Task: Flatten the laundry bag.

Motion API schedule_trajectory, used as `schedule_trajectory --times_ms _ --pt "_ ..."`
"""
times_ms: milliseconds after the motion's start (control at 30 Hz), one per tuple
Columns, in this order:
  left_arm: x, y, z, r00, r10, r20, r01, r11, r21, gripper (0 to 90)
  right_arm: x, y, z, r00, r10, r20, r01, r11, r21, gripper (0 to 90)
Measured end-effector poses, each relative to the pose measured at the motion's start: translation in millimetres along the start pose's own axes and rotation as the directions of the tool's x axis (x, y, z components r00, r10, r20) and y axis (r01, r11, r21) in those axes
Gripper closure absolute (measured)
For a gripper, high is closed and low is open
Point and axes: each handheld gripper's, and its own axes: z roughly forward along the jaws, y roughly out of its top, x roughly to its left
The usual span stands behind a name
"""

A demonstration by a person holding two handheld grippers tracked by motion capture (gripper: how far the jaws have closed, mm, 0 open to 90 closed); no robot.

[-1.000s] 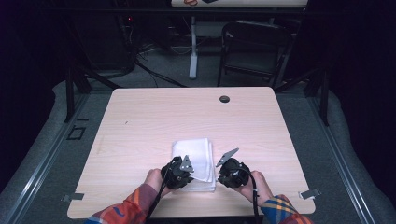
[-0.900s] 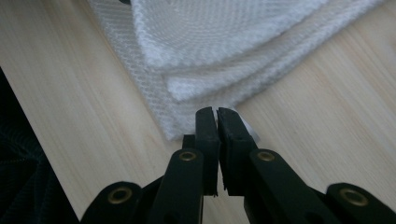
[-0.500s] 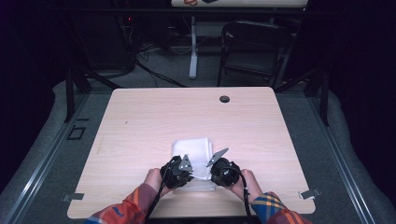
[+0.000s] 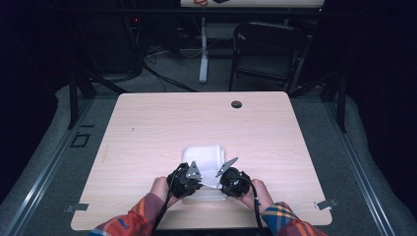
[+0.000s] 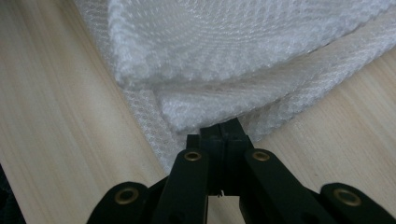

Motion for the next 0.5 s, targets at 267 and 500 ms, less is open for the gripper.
schedule_trajectory --times_ms 267,500 --pt "3.2 -0.5 -5.1 0.9994 -0.032 -0.011 0.032 0.9992 -0.024 86.5 -0.5 -1.5 0.1 1.0 0.006 0.004 -0.006 1.0 -0.008 90.0" --pt "6.1 -1.4 -12.9 0.9976 -0.061 -0.032 0.059 0.9967 -0.055 86.6 -0.6 -1.5 0.3 0.9998 0.006 0.017 -0.006 1.0 -0.01 90.0"
